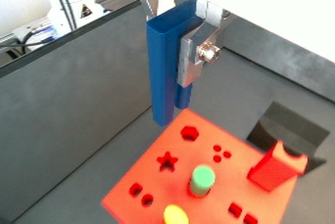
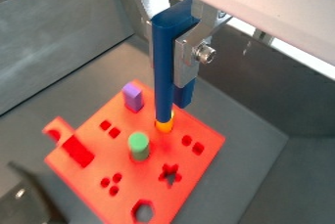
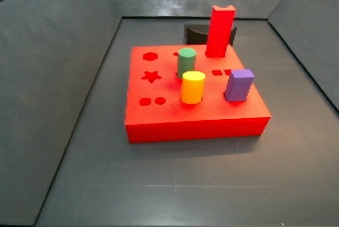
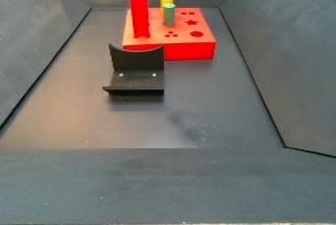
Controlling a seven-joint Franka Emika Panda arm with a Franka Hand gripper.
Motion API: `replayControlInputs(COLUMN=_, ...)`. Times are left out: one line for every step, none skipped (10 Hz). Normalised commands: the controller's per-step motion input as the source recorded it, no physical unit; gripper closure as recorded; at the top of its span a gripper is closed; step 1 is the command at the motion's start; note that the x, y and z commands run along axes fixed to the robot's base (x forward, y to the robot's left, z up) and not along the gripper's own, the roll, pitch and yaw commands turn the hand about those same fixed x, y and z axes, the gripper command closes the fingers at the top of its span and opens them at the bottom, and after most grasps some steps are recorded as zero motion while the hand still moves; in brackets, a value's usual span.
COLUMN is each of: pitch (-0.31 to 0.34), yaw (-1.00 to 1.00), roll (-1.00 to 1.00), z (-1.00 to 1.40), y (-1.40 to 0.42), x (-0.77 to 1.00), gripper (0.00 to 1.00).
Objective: Pick up the square-circle object. Move up. Rotate the square-circle object. Move to above the board. Insert the square-circle object.
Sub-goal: Move to above the board, then insert the square-circle object.
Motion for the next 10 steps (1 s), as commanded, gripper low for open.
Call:
replayControlInputs(pitch=0.12, yaw=0.01, roll=0.06, z=0.05, y=-0.34, x=0.18, gripper=1.0)
replayControlInputs(pitch=0.104, yaw=0.01, roll=0.06, z=0.04, y=-0.21, x=0.13, gripper=1.0)
replayControlInputs(pitch=-0.14, yaw=-1.0, roll=0.0, z=-0.31, y=0.0, x=0.01, gripper=1.0)
replayControlInputs(pitch=-0.14, yaw=-1.0, roll=0.0, z=-0.33, y=0.0, x=0.01, gripper=1.0)
replayControlInputs(pitch=-0.136, yaw=-1.0, roll=-0.02, z=-0.37, y=0.0, x=0.0, gripper=1.0)
replayControlInputs(pitch=-0.136, yaw=-1.0, roll=-0.03, z=-0.38, y=0.0, x=0.0, gripper=1.0)
replayControlInputs(pitch=-0.136, yaw=-1.0, roll=-0.03, z=-0.38, y=0.0, x=0.0, gripper=1.0)
replayControlInputs(pitch=-0.12, yaw=-1.0, roll=-0.03, z=-0.39, y=0.0, x=0.0, gripper=1.0)
replayControlInputs(pitch=-0.129, yaw=-1.0, roll=-0.06, z=-0.37, y=-0.03, x=0.0, gripper=1.0)
replayControlInputs(pitch=-0.249, yaw=-0.89, roll=-0.07, z=-0.47, y=-0.19, x=-0.07, gripper=1.0)
